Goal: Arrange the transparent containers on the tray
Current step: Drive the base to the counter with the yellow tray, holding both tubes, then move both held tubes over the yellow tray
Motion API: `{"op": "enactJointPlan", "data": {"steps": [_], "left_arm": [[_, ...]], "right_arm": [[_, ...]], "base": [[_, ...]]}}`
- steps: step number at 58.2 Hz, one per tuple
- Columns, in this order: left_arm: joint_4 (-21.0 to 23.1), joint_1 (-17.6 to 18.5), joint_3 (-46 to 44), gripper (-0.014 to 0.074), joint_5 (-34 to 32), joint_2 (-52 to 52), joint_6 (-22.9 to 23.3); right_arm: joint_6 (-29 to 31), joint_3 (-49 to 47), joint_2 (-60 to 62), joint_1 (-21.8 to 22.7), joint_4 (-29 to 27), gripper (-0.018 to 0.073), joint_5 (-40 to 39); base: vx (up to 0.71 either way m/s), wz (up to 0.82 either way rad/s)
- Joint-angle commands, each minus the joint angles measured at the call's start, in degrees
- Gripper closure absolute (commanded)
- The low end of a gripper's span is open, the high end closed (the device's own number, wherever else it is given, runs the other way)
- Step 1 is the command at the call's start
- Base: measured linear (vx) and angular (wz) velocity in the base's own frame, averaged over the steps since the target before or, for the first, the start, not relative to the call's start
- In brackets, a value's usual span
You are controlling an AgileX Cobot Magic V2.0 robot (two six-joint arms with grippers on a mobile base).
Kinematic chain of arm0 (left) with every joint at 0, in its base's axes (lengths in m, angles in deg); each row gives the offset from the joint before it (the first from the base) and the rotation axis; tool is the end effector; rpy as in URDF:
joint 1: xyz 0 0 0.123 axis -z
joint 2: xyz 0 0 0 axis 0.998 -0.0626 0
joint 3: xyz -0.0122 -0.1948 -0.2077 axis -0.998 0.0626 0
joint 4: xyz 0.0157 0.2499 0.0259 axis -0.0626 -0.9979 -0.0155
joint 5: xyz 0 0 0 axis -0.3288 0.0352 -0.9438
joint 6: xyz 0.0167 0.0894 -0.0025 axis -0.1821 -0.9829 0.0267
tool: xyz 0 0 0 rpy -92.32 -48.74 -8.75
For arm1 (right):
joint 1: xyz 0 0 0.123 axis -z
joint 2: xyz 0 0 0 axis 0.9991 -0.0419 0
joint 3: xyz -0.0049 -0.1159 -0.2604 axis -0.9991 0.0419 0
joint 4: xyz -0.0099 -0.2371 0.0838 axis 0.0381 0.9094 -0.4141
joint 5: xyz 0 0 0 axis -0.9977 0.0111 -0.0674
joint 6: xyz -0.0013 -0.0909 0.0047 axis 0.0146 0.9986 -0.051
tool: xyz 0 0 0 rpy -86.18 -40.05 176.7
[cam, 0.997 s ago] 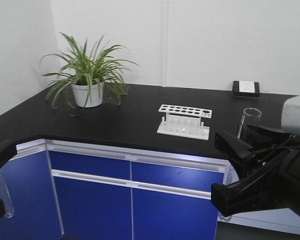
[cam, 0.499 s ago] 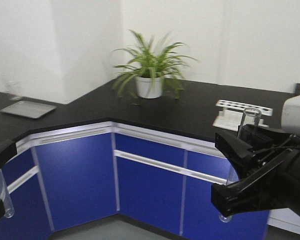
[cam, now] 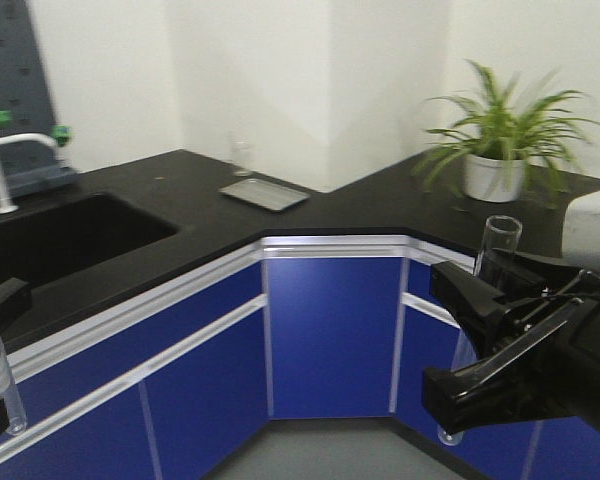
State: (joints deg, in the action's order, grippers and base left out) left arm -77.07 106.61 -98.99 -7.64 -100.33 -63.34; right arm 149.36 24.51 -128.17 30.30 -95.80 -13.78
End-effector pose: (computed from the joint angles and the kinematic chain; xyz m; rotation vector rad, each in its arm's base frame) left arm 0.1619 -0.0596 0.3719 0.3002 1.5499 -0.2539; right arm 0.1468 0.1326 0.4041 -0.3677 1.5953 0.2543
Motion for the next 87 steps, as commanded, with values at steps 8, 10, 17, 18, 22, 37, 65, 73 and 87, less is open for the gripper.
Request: {"op": "enactJointPlan", "data": {"steps": [8, 10, 17, 18, 22, 37, 65, 73, 87], "left_arm": [[0.5, 0.3, -2.0, 0.0514, -4.8, 0.4, 0.1], [0.5, 0.3, -2.0, 0.0514, -4.8, 0.4, 0.1], [0.5, 0.3, -2.0, 0.0514, -4.8, 0.4, 0.1], [0.5, 0.3, -2.0, 0.0514, -4.8, 0.4, 0.1], [0.5, 0.3, -2.0, 0.0514, -4.8, 0.4, 0.1], [0.5, 0.3, -2.0, 0.0514, -4.8, 0.4, 0.1], [0.5, 0.3, -2.0, 0.0514, -4.8, 0.4, 0.1], [0.5, 0.3, -2.0, 0.0514, -4.8, 0.4, 0.1], [0.5, 0.3, -2.0, 0.0514, -4.8, 0.4, 0.1]], "right_arm": [[0.7, -2.1, 0.6, 0.2, -1.5, 0.0389, 1.3], [0.7, -2.1, 0.6, 0.2, -1.5, 0.0389, 1.3], [0.7, -2.1, 0.6, 0.2, -1.5, 0.0389, 1.3], [0.7, -2.1, 0.6, 0.2, -1.5, 0.0389, 1.3], [0.7, -2.1, 0.6, 0.2, -1.5, 0.0389, 1.3], [0.7, -2.1, 0.6, 0.2, -1.5, 0.0389, 1.3], [0.7, -2.1, 0.6, 0.2, -1.5, 0.0389, 1.3], [0.7, -2.1, 0.6, 0.2, -1.5, 0.0389, 1.3], [0.7, -2.1, 0.6, 0.2, -1.5, 0.0389, 1.3]], "base": [[-0.06, 0.58], [-0.03, 0.56], [-0.01, 0.56], [0.01, 0.55], [0.03, 0.54], [0.07, 0.50], [0.11, 0.45], [0.15, 0.53], [0.17, 0.47]]}}
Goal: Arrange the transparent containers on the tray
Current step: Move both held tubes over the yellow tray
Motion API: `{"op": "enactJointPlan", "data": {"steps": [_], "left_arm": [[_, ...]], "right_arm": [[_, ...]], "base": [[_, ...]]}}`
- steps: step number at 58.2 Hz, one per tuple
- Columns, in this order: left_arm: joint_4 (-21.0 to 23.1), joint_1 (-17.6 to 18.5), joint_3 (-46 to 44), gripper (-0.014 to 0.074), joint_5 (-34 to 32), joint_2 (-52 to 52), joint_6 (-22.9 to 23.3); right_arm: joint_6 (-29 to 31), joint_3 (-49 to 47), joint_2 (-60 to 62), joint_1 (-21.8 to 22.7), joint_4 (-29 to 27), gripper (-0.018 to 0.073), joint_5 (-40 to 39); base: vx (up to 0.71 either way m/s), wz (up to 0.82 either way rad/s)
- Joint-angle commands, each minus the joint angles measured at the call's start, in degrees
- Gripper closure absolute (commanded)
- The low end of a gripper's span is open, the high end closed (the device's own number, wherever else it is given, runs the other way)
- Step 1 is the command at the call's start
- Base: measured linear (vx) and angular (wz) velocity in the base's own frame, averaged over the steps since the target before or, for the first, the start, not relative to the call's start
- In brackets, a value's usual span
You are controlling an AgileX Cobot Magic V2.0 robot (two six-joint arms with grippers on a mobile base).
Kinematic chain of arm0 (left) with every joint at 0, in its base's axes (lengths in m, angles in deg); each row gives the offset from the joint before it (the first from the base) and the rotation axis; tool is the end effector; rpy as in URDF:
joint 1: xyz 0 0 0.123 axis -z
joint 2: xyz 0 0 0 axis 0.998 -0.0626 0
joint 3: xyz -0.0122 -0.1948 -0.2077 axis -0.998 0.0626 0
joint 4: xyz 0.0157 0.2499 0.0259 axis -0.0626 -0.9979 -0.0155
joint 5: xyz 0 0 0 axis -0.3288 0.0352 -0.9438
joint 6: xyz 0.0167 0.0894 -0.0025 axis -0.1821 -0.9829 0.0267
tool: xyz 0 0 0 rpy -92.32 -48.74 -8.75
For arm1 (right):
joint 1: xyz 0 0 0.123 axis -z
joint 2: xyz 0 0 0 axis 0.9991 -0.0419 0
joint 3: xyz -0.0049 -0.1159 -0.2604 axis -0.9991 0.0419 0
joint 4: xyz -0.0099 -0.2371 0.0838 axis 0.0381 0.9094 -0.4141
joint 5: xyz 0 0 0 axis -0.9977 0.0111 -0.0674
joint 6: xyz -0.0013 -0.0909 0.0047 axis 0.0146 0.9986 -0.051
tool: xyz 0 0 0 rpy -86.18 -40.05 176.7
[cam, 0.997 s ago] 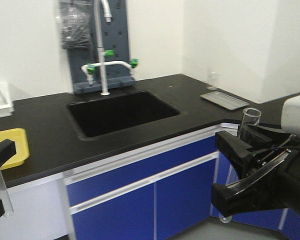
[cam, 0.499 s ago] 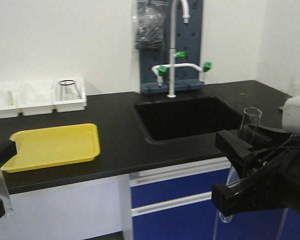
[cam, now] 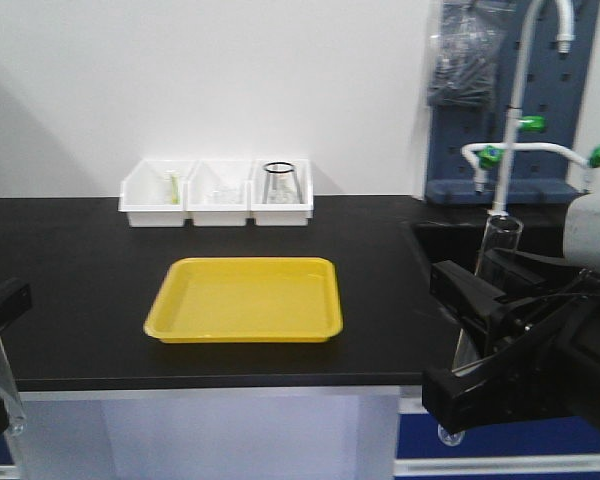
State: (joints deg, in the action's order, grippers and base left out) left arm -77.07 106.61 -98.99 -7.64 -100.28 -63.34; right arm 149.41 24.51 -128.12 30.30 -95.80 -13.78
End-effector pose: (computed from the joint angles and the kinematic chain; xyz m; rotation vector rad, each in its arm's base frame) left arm 0.1617 -0.0596 0.3721 0.3000 1.5490 -0.2540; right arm 0.1466 0.1324 0.4043 -0.3678 1.5945 0.2541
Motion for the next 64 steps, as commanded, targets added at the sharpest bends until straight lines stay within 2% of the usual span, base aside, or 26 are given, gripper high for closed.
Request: {"op": "enactJointPlan", "data": {"steps": [1, 27, 64], "left_arm": [[0.5, 0.3, -2.0, 0.0514, -4.8, 0.4, 0.1], [0.5, 0.3, -2.0, 0.0514, -4.8, 0.4, 0.1], [0.5, 0.3, -2.0, 0.0514, -4.8, 0.4, 0.1]], "right_arm": [[0.7, -2.1, 0.6, 0.2, -1.5, 0.0389, 1.3], [0.7, -2.1, 0.6, 0.2, -1.5, 0.0389, 1.3], [0.7, -2.1, 0.6, 0.2, -1.5, 0.0389, 1.3]], "base": [[0.18, 0.40], [0.22, 0.25], [0.31, -0.05]]}}
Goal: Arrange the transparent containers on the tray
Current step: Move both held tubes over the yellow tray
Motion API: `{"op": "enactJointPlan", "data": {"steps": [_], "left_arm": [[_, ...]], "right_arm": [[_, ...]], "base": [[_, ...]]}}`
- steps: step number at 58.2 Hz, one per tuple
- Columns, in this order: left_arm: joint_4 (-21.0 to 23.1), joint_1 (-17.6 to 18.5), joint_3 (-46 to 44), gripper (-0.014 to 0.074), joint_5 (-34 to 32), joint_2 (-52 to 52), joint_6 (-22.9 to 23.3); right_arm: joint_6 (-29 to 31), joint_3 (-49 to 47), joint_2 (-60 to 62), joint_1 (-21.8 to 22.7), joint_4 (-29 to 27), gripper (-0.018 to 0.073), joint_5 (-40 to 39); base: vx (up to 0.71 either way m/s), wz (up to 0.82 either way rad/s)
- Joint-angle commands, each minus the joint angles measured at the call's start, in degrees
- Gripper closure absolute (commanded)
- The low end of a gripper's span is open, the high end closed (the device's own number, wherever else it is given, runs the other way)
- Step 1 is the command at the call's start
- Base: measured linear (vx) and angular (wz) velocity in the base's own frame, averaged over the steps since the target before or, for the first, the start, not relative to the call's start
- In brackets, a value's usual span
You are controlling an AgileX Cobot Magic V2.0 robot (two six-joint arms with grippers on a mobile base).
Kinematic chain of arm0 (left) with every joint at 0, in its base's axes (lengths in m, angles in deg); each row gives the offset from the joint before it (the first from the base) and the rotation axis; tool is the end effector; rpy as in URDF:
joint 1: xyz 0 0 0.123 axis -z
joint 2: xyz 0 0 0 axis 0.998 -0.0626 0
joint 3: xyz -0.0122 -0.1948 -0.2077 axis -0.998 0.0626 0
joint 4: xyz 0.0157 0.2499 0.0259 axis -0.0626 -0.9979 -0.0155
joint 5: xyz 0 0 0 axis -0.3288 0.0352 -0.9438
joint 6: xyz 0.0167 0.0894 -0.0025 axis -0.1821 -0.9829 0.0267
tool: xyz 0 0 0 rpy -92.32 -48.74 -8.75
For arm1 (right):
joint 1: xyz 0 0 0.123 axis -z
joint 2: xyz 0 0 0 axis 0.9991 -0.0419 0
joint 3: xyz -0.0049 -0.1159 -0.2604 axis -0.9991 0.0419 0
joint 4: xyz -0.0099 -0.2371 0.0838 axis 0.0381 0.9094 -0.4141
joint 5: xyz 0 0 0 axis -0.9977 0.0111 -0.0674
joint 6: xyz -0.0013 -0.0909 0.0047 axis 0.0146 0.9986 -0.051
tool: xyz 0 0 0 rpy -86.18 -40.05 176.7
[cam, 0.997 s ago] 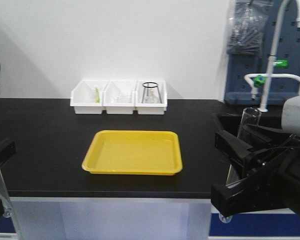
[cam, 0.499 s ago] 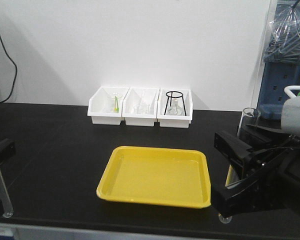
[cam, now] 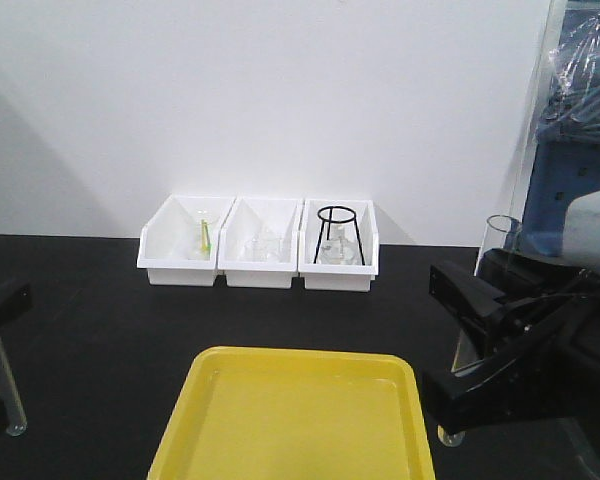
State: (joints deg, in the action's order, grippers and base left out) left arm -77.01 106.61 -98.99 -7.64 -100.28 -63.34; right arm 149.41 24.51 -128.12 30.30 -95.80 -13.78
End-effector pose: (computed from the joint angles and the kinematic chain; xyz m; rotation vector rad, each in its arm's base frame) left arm 0.1617 -0.0596 0.3721 0.2992 1.5492 -0.2548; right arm 0.1466 0.1324 0.4043 -0.3678 1.5945 0.2541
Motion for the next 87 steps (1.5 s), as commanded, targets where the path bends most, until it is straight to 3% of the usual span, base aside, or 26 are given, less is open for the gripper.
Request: {"op": "enactJointPlan", "data": {"steps": [1, 42, 87], "left_arm": [[0.4, 0.3, -2.0, 0.0514, -4.8, 0.4, 0.1], [0.4, 0.3, -2.0, 0.0514, -4.8, 0.3, 0.1], [0.4, 0.3, -2.0, 0.0514, -5.1, 0.3, 0.1]], "right_arm": [[0.7, -2.1, 0.6, 0.2, -1.5, 0.0389, 1.3], [0.7, -2.1, 0.6, 0.2, -1.5, 0.0389, 1.3], [0.7, -2.1, 0.6, 0.2, -1.5, 0.0389, 1.3]], "base": [[0.31, -0.08], [0.24, -0.08], [0.03, -0.01]]}}
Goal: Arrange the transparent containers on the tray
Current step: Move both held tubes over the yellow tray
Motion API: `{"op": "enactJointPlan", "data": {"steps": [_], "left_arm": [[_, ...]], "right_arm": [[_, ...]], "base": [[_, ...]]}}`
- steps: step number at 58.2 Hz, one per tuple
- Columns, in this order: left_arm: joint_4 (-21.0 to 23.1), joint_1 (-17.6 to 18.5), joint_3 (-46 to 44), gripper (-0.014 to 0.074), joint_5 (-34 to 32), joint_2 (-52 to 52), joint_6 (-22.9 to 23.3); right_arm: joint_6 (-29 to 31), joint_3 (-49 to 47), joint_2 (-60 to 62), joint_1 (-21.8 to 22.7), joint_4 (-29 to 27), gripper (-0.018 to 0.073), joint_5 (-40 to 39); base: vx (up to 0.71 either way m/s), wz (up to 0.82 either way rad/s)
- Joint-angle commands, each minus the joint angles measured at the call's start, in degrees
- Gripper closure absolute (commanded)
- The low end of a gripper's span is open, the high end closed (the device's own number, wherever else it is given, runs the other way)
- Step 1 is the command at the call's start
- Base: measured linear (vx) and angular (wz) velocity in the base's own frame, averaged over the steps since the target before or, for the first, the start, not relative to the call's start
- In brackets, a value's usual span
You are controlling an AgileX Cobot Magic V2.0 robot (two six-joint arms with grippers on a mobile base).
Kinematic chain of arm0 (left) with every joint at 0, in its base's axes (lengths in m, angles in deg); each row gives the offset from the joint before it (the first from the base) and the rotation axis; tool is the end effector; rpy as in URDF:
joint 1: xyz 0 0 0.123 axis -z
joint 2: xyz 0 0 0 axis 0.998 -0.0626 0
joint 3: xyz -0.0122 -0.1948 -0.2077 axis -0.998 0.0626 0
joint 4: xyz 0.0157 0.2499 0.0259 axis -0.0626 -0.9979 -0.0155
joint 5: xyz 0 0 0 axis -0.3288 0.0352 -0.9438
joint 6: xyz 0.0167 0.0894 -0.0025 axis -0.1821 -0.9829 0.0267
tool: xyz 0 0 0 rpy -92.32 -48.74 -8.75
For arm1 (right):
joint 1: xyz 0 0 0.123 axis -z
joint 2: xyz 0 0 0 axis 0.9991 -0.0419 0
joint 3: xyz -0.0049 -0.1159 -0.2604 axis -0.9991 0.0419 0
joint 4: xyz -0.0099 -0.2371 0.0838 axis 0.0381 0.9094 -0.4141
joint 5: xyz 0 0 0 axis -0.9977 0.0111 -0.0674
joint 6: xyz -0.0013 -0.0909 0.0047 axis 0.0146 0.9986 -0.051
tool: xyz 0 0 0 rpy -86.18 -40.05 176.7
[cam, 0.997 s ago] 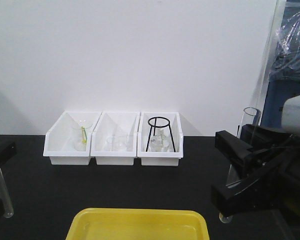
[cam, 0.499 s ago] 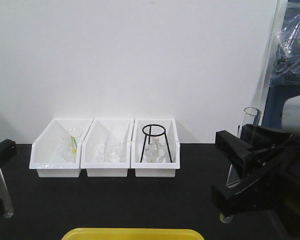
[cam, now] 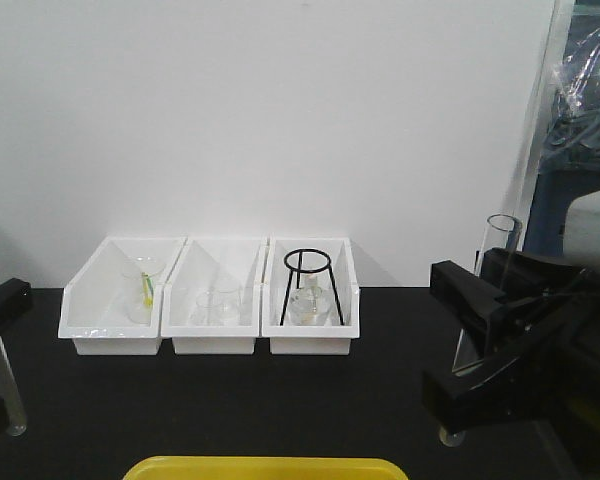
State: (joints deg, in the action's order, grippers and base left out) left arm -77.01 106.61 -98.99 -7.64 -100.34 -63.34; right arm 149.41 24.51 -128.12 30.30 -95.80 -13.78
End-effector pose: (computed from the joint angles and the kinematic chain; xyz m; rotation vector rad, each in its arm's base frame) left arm 0.1620 -0.0597 0.3719 0.2994 1.5503 -0.2547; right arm 0.1466 0.1324 0.4043 -0.3678 1.5945 0.2541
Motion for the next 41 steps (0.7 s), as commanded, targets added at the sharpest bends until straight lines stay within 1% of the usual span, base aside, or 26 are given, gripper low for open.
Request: {"op": "enactJointPlan", "data": {"steps": [1, 41], "left_arm": [[0.4, 0.3, -2.0, 0.0514, -5.2, 0.4, 0.1], [0.4, 0.3, -2.0, 0.0514, -5.7, 0.4, 0.1]], "right_arm": [[0.7, -2.1, 0.6, 0.2, -1.5, 0.0389, 1.3], [0.7, -2.1, 0.6, 0.2, -1.5, 0.0389, 1.3]], "base": [[0.00, 0.00], [0.00, 0.00]]}}
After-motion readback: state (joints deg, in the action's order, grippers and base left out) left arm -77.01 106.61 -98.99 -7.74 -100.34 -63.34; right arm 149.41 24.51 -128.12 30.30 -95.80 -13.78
